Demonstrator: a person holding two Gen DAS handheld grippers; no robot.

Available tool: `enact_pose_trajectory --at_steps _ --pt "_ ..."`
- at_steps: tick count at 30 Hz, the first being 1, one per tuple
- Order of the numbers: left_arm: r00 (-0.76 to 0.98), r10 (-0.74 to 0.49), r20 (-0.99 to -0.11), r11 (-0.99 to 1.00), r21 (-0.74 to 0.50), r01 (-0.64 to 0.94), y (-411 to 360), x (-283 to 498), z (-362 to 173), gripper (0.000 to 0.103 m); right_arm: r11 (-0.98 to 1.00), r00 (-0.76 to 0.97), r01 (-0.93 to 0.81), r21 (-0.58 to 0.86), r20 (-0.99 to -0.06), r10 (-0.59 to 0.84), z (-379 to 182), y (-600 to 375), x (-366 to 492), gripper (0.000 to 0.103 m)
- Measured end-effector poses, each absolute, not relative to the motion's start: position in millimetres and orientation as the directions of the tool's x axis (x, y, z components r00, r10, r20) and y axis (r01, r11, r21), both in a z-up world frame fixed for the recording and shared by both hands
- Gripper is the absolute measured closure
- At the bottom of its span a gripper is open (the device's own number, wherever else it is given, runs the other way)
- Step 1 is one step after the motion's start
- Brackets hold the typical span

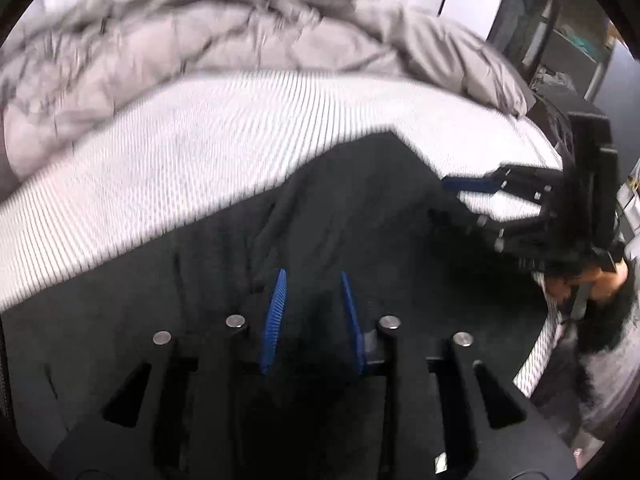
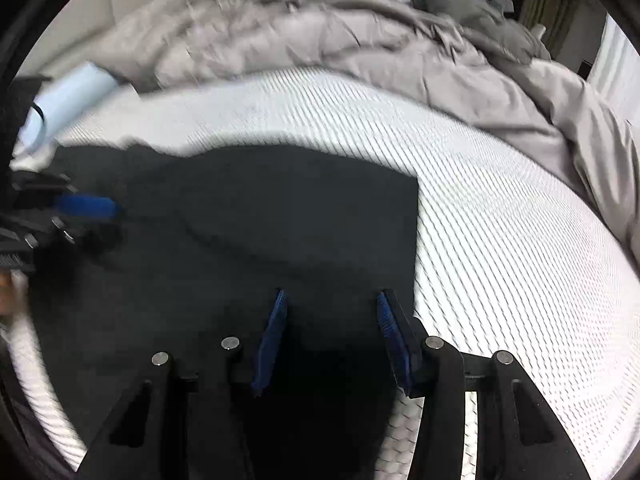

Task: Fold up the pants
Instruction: 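Fold the held pants over toward the left tool with the right tool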

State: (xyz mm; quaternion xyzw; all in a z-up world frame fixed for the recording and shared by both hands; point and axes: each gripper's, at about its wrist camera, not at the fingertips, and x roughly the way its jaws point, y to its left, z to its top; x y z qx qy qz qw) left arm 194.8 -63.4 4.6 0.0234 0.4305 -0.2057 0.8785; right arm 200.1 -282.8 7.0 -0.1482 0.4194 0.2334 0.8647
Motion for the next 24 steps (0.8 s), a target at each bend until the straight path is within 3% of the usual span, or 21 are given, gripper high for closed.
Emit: enact_pose_trajectory --at_steps 4,5,6,9,11,14,18,20,21,24 --pt "0.514 -0.289 -0.808 0.942 -0.144 0.304 -72 233 -16 0.069 0.837 0.493 -0.545 0.048 -0.790 0.366 0 -248 219 0.051" --pt "0.491 -0.283 -0.824 0.944 -0.150 0.293 -69 239 -26 0.072 0.832 0.470 -0.553 0.057 -0.802 0.368 -8 -242 224 0.051" --pt "0.472 -0.288 -0.833 0.944 -0.164 0.287 -64 243 -36 0.083 0.822 0.444 -0.568 0.029 -0.830 0.337 -20 -231 229 0.051" --pt "0.463 -0.366 -0.807 0.925 -0.258 0.280 -40 243 -43 0.095 0.816 0.481 -0.568 -0.107 -0.848 0.224 -35 -230 236 0.052" --pt "0.462 -0.392 -0.796 0.915 -0.288 0.282 -32 239 -43 0.095 0.870 0.502 -0.482 -0.103 -0.847 0.178 -29 -259 244 0.052" --pt "0.476 -0.370 -0.798 0.923 -0.254 0.290 -31 231 -38 0.095 0.909 0.580 -0.349 -0.227 -0.814 0.019 -23 -291 251 0.051" --pt "0.527 -0.345 -0.777 0.931 -0.210 0.300 -36 220 -12 0.093 0.942 0.620 -0.303 -0.144 -0.781 0.080 -3 -305 252 0.051" --pt "0.568 -0.337 -0.751 0.936 -0.202 0.288 -41 221 2 0.087 0.937 0.668 -0.319 -0.141 -0.735 0.116 12 -294 239 0.051" --pt "0.569 -0.339 -0.749 0.936 -0.207 0.284 -45 225 3 0.082 0.931 0.675 -0.345 -0.122 -0.721 0.155 18 -283 235 0.051" --pt "0.536 -0.300 -0.789 0.949 -0.190 0.251 -52 241 -13 0.081 0.886 0.597 -0.464 -0.018 -0.745 0.298 11 -245 243 0.051"
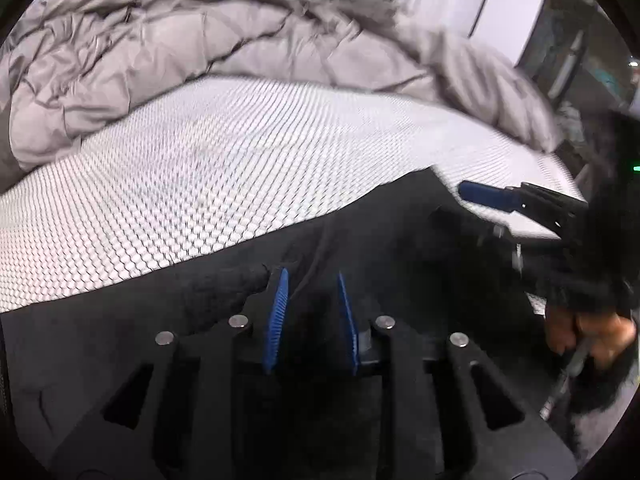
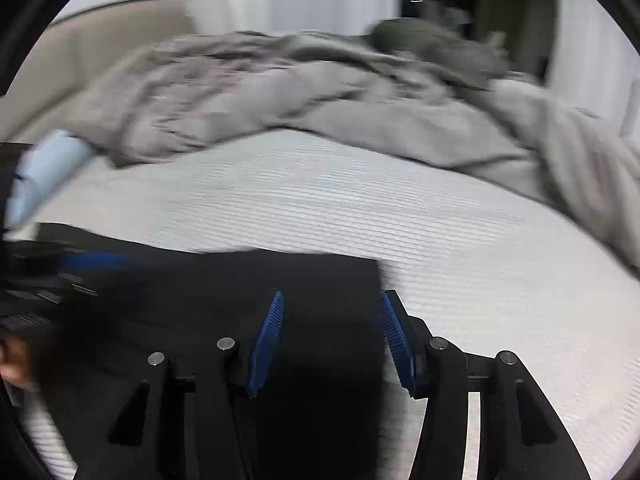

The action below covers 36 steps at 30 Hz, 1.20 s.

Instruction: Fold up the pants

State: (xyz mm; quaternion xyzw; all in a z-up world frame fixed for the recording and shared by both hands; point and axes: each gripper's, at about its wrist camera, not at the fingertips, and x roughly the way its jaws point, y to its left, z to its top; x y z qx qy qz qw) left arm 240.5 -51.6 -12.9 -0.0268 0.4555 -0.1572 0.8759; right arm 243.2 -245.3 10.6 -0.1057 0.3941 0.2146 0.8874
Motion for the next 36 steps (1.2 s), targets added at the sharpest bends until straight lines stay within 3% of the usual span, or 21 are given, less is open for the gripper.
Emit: enact_pose_trajectory --at_steps 2,6,10,15,16,18,19,21,24,29,33,36 --pt "0.504 -0.301 -0.810 0.951 -0.217 0.218 -47 251 -28 0.082 0.857 0.543 -0.515 -0.007 -0.777 0.319 -10 -220 253 0.051" --pt "0.484 -0.373 -0.792 0.927 -0.297 0.229 -32 252 -37 0.087 0.883 0.505 -0.468 -0.037 -0.832 0.232 -38 -217 270 0.052" --pt "0.491 -0.348 -0.799 0.934 -0.254 0.250 -32 240 -30 0.087 0.925 0.614 -0.291 -0.244 -0.789 -0.015 -29 -255 282 0.051" --pt "0.565 -0.305 -0.766 0.948 -0.187 0.258 -28 195 10 0.084 0.925 0.629 -0.372 -0.079 -0.754 0.189 15 -282 242 0.052" --pt "0.565 -0.337 -0.753 0.936 -0.206 0.284 -30 182 16 0.082 0.904 0.608 -0.424 -0.055 -0.757 0.239 19 -275 231 0.051" --pt "0.540 -0.381 -0.751 0.919 -0.241 0.313 -38 167 10 0.067 0.854 0.530 -0.521 -0.007 -0.786 0.317 13 -253 217 0.050" --pt "0.521 -0.386 -0.761 0.915 -0.244 0.321 -42 162 6 0.066 0.824 0.480 -0.567 0.008 -0.810 0.338 3 -241 208 0.050" --pt "0.462 -0.372 -0.805 0.912 -0.224 0.345 -54 158 -13 0.066 0.788 0.428 -0.615 -0.017 -0.847 0.316 -17 -228 198 0.050" --pt "0.457 -0.395 -0.797 0.898 -0.230 0.375 -45 147 -21 0.067 0.763 0.461 -0.634 -0.130 -0.855 0.237 -34 -232 186 0.049" --pt "0.512 -0.338 -0.790 0.928 -0.190 0.321 -26 122 -8 0.067 0.851 0.569 -0.463 -0.247 -0.819 0.072 -22 -303 184 0.041" --pt "0.528 -0.390 -0.754 0.902 -0.197 0.385 -46 104 5 0.065 0.856 0.590 -0.496 -0.149 -0.781 0.206 6 -301 157 0.042" --pt "0.469 -0.386 -0.795 0.883 -0.171 0.437 -70 105 -10 0.065 0.809 0.519 -0.585 -0.053 -0.791 0.324 -3 -268 139 0.042"
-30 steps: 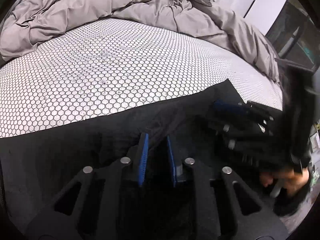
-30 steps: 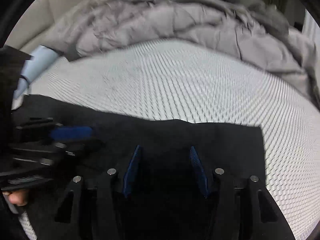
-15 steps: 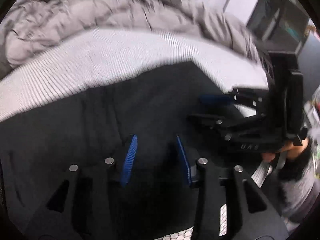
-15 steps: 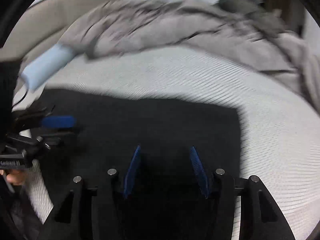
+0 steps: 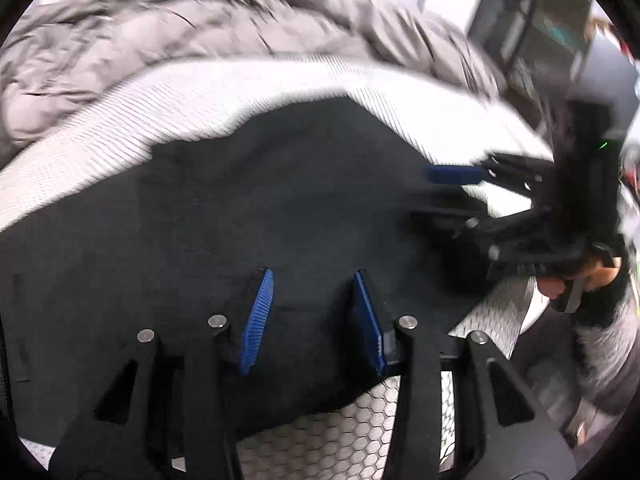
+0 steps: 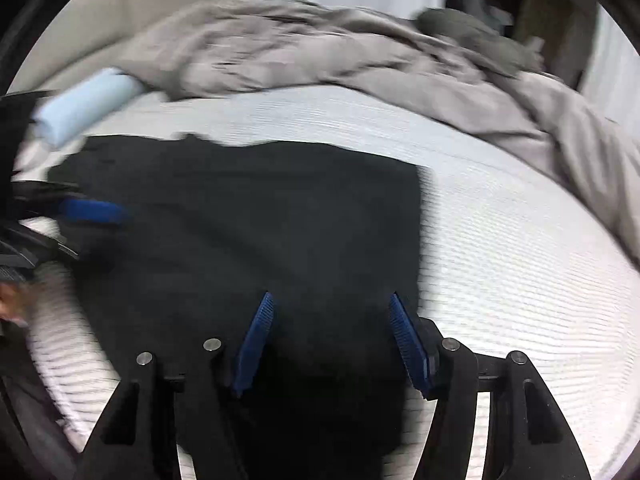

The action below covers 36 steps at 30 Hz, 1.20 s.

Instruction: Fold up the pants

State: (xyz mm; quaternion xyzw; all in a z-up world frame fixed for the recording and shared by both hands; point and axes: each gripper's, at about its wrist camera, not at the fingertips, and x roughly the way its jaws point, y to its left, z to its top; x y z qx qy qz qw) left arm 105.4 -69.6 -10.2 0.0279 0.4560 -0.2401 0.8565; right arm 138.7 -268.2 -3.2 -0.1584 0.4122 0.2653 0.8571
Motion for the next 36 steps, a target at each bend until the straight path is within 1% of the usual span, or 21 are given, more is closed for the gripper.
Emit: enact_pose_trajectory --at_steps 1,2,4,8,10,12,14,16,17,18,19,20,22,25,27,28,29,30,31,33,36 --pt "0.477 -0.360 -0.802 0.886 -0.134 0.443 -72 102 -16 0.065 0.796 0.496 -0.604 -0.044 -0.802 0.332 -11 -262 135 0.042" --pt "0.480 -0.365 -0.798 0.882 -0.132 0.452 -70 97 -17 0.065 0.782 0.488 -0.618 -0.081 -0.820 0.301 -22 -255 131 0.042" --pt "0.485 -0.363 -0.795 0.889 -0.140 0.436 -56 87 -15 0.065 0.775 0.520 -0.618 -0.135 -0.809 0.274 -33 -262 128 0.042" --pt "0.520 -0.364 -0.773 0.913 -0.185 0.364 -19 65 -11 0.065 0.853 0.584 -0.502 -0.145 -0.784 0.211 -25 -320 126 0.042" --pt "0.567 -0.317 -0.760 0.942 -0.184 0.280 3 50 -3 0.057 0.900 0.599 -0.416 -0.132 -0.785 0.161 -29 -350 133 0.034" --pt "0.619 -0.285 -0.732 0.959 -0.214 0.188 31 34 4 0.054 0.929 0.594 -0.366 -0.054 -0.782 0.189 -22 -370 135 0.034" --pt "0.672 -0.239 -0.701 0.965 -0.249 0.083 62 18 14 0.052 0.932 0.626 -0.362 0.003 -0.740 0.245 -7 -376 119 0.034" --pt "0.715 -0.159 -0.681 0.953 -0.296 -0.070 103 1 18 0.043 0.907 0.633 -0.421 0.020 -0.710 0.309 0 -372 110 0.033" --pt "0.723 -0.135 -0.678 0.938 -0.322 -0.126 121 -4 17 0.035 0.894 0.601 -0.448 0.001 -0.740 0.301 -10 -368 113 0.031" --pt "0.724 -0.105 -0.681 0.915 -0.352 -0.199 140 -10 13 0.034 0.879 0.549 -0.473 -0.054 -0.799 0.246 -28 -360 118 0.028" --pt "0.712 -0.060 -0.699 0.885 -0.368 -0.286 160 -14 8 0.034 0.877 0.538 -0.475 -0.071 -0.812 0.226 -37 -357 122 0.028" --pt "0.700 -0.035 -0.713 0.861 -0.378 -0.341 174 -17 3 0.034 0.885 0.554 -0.462 -0.058 -0.798 0.237 -35 -359 120 0.026" --pt "0.688 -0.027 -0.725 0.793 -0.435 -0.427 205 -23 -11 0.034 0.882 0.563 -0.471 -0.024 -0.778 0.279 -22 -363 115 0.024" --pt "0.732 -0.067 -0.678 0.703 -0.553 -0.447 236 -21 -24 0.034 0.892 0.583 -0.452 -0.001 -0.757 0.295 -13 -375 114 0.022" --pt "0.748 -0.074 -0.659 0.659 -0.595 -0.460 252 -15 -26 0.035 0.894 0.578 -0.447 0.010 -0.760 0.298 -16 -376 122 0.022" --pt "0.750 -0.074 -0.657 0.645 -0.605 -0.466 259 -7 -25 0.037 0.895 0.574 -0.446 0.006 -0.765 0.292 -18 -376 122 0.022" --pt "0.743 -0.054 -0.667 0.633 -0.599 -0.491 265 0 -25 0.053 0.894 0.572 -0.447 0.001 -0.769 0.287 -21 -376 123 0.022" --pt "0.730 -0.036 -0.683 0.625 -0.586 -0.517 271 5 -25 0.080 0.893 0.569 -0.450 -0.004 -0.772 0.283 -23 -374 123 0.022" --pt "0.717 -0.019 -0.697 0.621 -0.570 -0.538 273 10 -24 0.090 0.892 0.568 -0.452 -0.006 -0.773 0.283 -24 -370 121 0.022" --pt "0.728 0.033 -0.684 0.661 -0.532 -0.529 265 11 -11 0.099 0.889 0.569 -0.458 -0.007 -0.771 0.287 -24 -368 119 0.022" --pt "0.764 0.119 -0.634 0.782 -0.414 -0.466 223 8 34 0.100 0.892 0.583 -0.452 -0.002 -0.758 0.293 -19 -370 121 0.022"
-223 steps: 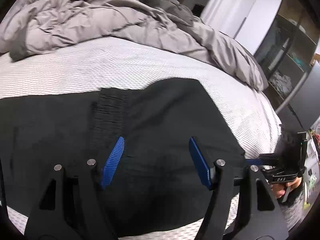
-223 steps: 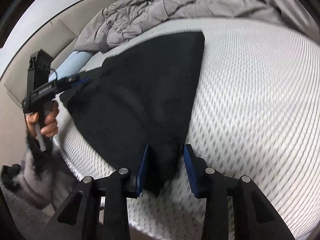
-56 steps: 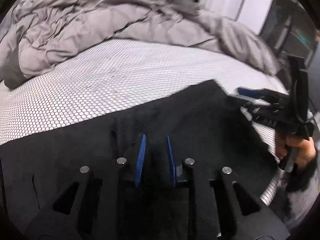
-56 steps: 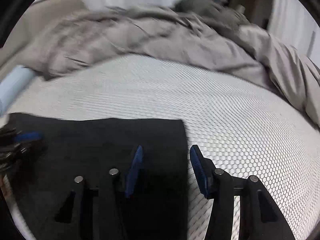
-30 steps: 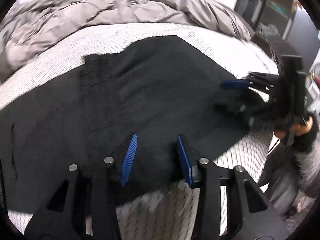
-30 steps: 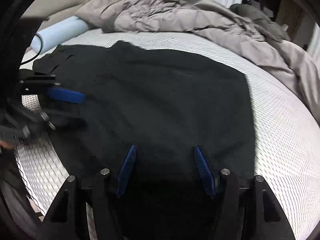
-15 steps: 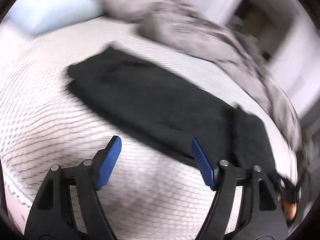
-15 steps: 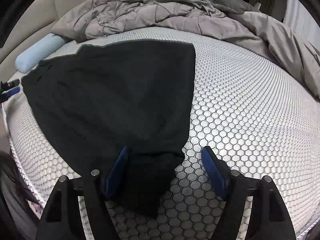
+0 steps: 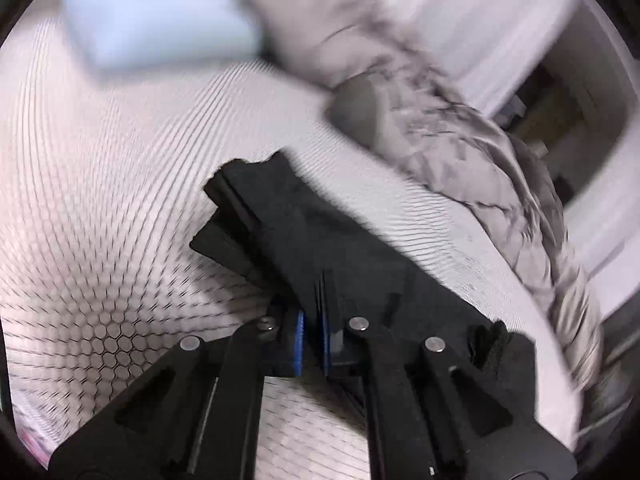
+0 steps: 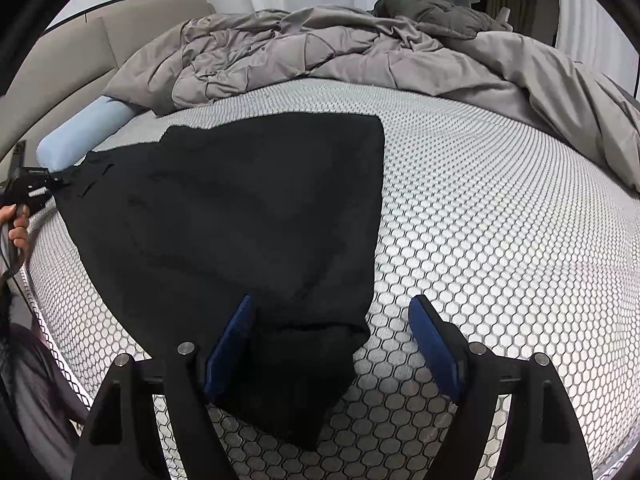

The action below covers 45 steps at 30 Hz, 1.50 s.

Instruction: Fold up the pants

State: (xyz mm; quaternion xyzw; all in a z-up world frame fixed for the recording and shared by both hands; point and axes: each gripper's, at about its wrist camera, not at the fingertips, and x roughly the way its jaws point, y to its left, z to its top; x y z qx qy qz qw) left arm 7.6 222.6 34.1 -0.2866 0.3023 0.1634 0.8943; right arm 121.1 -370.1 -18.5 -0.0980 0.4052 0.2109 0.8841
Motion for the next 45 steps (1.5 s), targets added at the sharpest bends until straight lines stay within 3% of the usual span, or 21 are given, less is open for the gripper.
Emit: enact_pose_trajectory --at_steps 4,7,10,12,14,17,19,21,23,28,31,35,45 --pt "0.828 0.063 -0.557 0.907 -0.314 -0.280 136 13 96 0.100 0.899 0.606 -0.438 0.016 -0.733 0.309 -7 -374 122 0.022" --pt "0.853 -0.066 -0.518 0.968 -0.241 -0.071 51 26 124 0.099 0.908 0.629 -0.417 0.030 -0.712 0.313 2 -380 122 0.022" --pt "0.803 -0.246 -0.543 0.962 -0.238 0.133 -36 43 121 0.099 0.923 0.649 -0.382 0.051 -0.696 0.307 9 -392 126 0.022" --pt "0.717 -0.380 -0.584 0.925 -0.253 0.284 -96 53 98 0.090 0.935 0.663 -0.349 0.067 -0.687 0.297 11 -402 130 0.022" --pt "0.579 -0.504 -0.641 0.861 -0.316 0.399 -136 62 70 0.070 0.945 0.669 -0.315 0.087 -0.685 0.287 13 -414 133 0.022" --pt "0.467 -0.576 -0.671 0.802 -0.353 0.482 -153 61 47 0.068 0.956 0.674 -0.273 0.110 -0.687 0.272 13 -427 139 0.022" --pt "0.519 -0.541 -0.662 0.825 -0.299 0.479 -142 58 51 0.062 0.957 0.670 -0.263 0.125 -0.690 0.274 13 -432 140 0.022" --pt "0.575 -0.496 -0.650 0.860 -0.274 0.431 -120 60 54 0.036 0.948 0.657 -0.280 0.150 -0.690 0.303 12 -432 141 0.022" --pt "0.641 -0.428 -0.637 0.901 -0.248 0.356 -85 73 51 0.027 0.931 0.630 -0.312 0.192 -0.692 0.354 12 -428 141 0.022" --pt "0.673 -0.259 -0.693 0.957 -0.278 0.082 -4 103 13 0.028 0.808 0.476 -0.434 0.398 -0.660 0.581 6 -401 145 0.045" --pt "0.662 -0.271 -0.698 0.933 -0.359 0.003 34 108 0 0.028 0.769 0.393 -0.442 0.462 -0.671 0.629 -6 -386 155 0.047" --pt "0.674 -0.233 -0.701 0.937 -0.347 -0.037 57 102 -5 0.028 0.806 0.374 -0.379 0.455 -0.721 0.583 -25 -374 169 0.047" --pt "0.683 -0.225 -0.695 0.939 -0.343 -0.040 73 93 4 0.028 0.702 0.350 -0.377 0.604 -0.610 0.711 -16 -381 169 0.049"
